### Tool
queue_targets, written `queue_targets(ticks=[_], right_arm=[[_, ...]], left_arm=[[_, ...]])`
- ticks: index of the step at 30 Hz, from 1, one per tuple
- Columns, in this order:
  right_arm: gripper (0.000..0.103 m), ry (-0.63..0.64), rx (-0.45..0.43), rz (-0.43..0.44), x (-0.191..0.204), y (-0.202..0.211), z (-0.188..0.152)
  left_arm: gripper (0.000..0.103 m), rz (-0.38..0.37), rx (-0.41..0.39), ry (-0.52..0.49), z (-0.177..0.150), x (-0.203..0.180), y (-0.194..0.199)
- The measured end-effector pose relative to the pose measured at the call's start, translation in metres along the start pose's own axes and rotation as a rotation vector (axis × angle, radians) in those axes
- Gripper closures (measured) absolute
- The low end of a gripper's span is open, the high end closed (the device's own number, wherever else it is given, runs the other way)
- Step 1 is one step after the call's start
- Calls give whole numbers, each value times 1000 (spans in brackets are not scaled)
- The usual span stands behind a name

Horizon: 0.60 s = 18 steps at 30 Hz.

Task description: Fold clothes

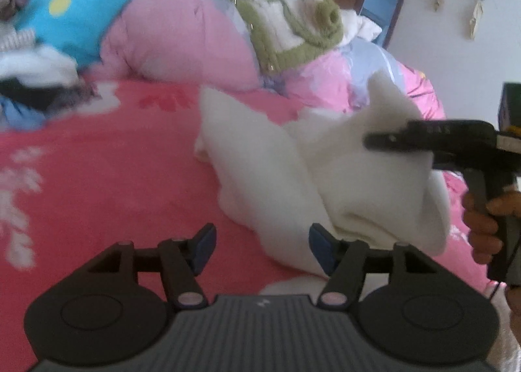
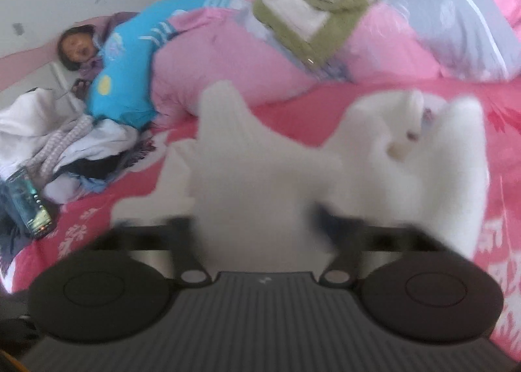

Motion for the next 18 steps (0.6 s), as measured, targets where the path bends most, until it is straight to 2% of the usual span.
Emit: queue_targets(ticks=[2,3,8,12,15,18], right_arm=[[79,-62,-32,53,-2,13,-6],[83,-79,-54,77,-2,23,-8],[89,-139,-139,246,-4,87,-19],[90,-200,-136,366,-9,128,-36],[91,-232,-133,410,-18,152,-58],[91,-232,-119,407,-22,169,-86]], left_arm=[[32,24,-30,-30,11,2,11],[32,32,-44,-39,18,2,13],[19,67,-125,-52,61,-1,24],[17,86,-163,-59,98,-14,12],[17,111,-146,-85,120,-27,-15],[17,133,-76,-160,128,-42,-53]])
Point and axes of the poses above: each gripper's, at about its wrist camera, not at the fingertips, and y roughly against the way its jaws point, x to its left, z to its top, the point moved 9 cm from there along -y, roughly the way its jaws point, and after that the axes turned 6 degrees about -y, right-handed, at the moved point
